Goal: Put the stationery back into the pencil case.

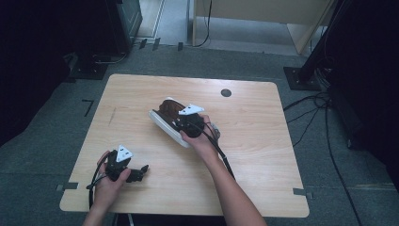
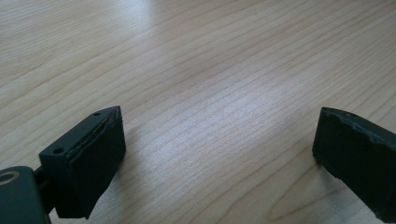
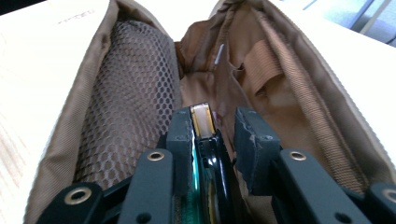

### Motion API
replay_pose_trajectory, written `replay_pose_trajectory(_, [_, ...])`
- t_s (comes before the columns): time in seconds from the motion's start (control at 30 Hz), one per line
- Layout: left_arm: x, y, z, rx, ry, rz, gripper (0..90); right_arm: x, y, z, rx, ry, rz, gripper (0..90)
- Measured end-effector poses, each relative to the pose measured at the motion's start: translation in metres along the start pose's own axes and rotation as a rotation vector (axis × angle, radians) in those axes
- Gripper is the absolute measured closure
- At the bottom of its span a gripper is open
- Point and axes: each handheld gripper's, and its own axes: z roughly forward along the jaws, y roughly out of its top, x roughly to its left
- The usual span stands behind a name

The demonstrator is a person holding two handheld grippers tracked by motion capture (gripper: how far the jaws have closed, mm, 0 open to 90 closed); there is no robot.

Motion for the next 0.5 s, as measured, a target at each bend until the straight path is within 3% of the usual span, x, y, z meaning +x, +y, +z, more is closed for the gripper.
replay_pose_trajectory(0.17, [0.000, 0.000, 0.000, -0.001, 0.000, 0.000, 2.9, 0.000, 0.002, -0.004, -0.013, 0.003, 0.009, 64.3])
replay_pose_trajectory(0.3, [0.000, 0.000, 0.000, 0.000, 0.000, 0.000, 2.9, 0.000, 0.004, -0.011, -0.048, -0.001, -0.011, 61.5])
replay_pose_trajectory(0.5, [0.000, 0.000, 0.000, 0.000, -0.001, 0.000, 2.9, -0.003, 0.006, -0.025, -0.102, 0.001, -0.003, 72.6])
